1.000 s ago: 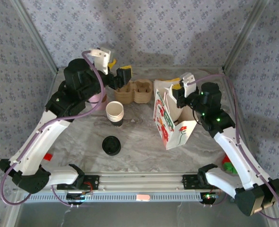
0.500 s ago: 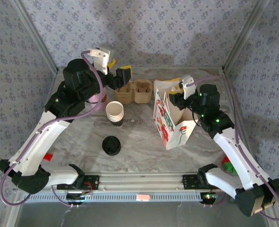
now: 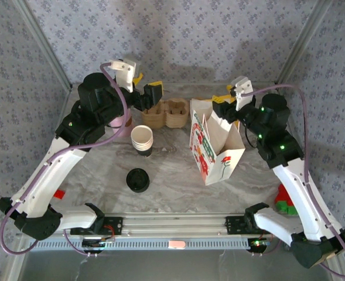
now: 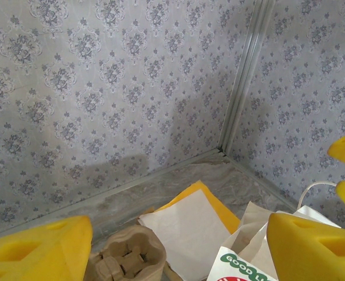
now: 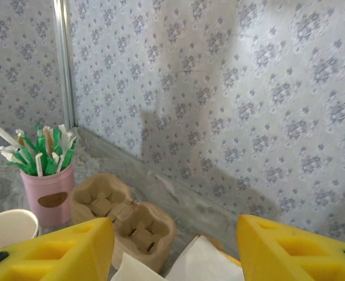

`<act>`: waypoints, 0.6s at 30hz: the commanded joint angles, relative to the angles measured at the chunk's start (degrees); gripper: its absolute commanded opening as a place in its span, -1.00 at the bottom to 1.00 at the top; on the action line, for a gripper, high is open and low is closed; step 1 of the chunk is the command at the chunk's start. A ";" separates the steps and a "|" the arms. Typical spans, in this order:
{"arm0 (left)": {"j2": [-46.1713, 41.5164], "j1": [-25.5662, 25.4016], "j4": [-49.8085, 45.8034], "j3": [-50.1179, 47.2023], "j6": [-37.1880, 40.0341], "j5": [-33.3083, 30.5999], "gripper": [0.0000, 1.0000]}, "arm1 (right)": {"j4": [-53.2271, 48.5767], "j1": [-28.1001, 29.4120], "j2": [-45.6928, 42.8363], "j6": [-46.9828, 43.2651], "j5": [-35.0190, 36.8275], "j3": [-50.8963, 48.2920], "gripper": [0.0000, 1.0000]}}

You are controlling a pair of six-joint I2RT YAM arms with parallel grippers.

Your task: Pack the takeout coffee

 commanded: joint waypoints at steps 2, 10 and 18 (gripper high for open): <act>-1.23 0.18 1.36 0.46 -0.59 -0.16 0.56 | -4.22 0.05 0.78 -2.81 5.00 3.05 0.15; -1.52 0.17 0.92 -0.36 -0.03 -1.40 0.56 | -17.51 -0.38 -0.72 1.89 5.75 6.14 0.01; -4.10 1.41 4.48 -5.89 0.44 -20.99 0.61 | -15.54 -13.14 -0.85 14.85 11.81 5.30 0.15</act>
